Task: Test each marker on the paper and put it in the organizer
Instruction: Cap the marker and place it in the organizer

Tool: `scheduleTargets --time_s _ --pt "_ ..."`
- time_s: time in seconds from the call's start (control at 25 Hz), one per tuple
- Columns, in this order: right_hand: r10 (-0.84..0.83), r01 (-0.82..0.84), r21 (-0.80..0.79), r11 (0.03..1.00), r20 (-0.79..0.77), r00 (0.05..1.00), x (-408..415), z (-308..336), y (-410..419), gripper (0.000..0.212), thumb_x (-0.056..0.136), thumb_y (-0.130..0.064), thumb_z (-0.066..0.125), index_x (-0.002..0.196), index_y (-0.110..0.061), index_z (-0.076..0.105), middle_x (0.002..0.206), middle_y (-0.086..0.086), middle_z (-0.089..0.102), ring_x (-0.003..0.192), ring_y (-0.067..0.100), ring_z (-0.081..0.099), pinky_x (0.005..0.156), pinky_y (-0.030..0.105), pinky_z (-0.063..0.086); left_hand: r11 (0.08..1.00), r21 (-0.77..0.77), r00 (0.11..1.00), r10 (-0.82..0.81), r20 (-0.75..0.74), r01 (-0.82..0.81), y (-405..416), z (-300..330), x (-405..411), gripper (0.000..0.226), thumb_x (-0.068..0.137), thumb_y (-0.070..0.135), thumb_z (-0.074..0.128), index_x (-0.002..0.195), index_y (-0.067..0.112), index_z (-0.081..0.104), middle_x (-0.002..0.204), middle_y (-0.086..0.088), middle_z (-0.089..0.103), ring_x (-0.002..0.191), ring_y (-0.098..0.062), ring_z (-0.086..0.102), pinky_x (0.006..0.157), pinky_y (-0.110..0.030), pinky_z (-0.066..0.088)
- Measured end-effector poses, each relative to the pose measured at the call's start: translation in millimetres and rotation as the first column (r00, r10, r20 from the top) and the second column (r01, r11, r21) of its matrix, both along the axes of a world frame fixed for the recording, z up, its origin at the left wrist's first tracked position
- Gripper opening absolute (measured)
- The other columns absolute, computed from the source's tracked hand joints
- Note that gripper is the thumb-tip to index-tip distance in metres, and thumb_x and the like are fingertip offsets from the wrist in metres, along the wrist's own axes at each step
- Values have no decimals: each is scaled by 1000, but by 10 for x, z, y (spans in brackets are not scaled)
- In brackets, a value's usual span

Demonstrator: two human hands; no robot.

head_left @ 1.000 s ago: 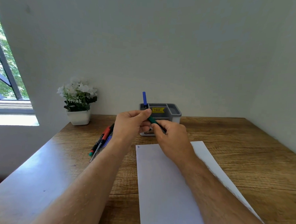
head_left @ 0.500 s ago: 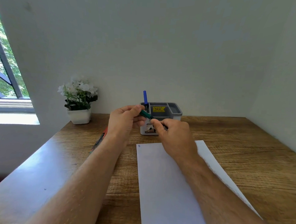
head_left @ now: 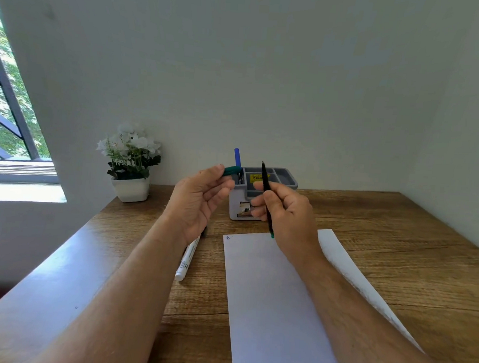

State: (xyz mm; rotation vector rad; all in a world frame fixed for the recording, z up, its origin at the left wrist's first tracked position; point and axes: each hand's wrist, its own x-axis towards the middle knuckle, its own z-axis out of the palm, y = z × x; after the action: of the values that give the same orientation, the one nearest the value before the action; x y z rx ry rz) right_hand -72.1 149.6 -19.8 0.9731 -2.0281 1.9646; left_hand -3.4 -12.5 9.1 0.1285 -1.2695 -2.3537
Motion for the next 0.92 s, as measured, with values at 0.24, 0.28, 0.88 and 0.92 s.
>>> scheduleTargets --time_s 0.24,0.28,0.88,0.92 --pt "56 -53 -96 994 23 998 52 16 -22 37 96 -8 58 131 -20 57 92 1 75 69 15 73 62 24 58 990 -69 992 -122 18 123 44 0 25 12 83 10 69 93 5 71 90 -16 75 75 -16 74 58 -20 58" --pt "48 -46 -103 994 18 999 59 18 -22 40 95 -7 60 131 -23 55 94 1 74 65 16 72 59 26 59 990 -76 992 -122 14 123 44 2 23 15 85 9 66 100 6 69 91 -15 75 78 -17 74 60 -21 59" --pt "120 -133 45 990 222 968 14 -54 -76 8 94 -18 65 94 -11 69 76 9 71 60 21 69 55 31 58 37 -976 887 411 209 213 36 54 95 18 74 18 60 86 31 55 76 4 56 68 -13 53 57 -27 39" --pt "105 -124 67 990 230 968 15 -68 -83 17 95 -26 63 89 -12 70 69 8 69 55 20 66 50 28 54 18 -963 876 412 251 268 54 58 100 20 75 17 63 84 34 55 77 6 56 68 -10 53 56 -25 37"
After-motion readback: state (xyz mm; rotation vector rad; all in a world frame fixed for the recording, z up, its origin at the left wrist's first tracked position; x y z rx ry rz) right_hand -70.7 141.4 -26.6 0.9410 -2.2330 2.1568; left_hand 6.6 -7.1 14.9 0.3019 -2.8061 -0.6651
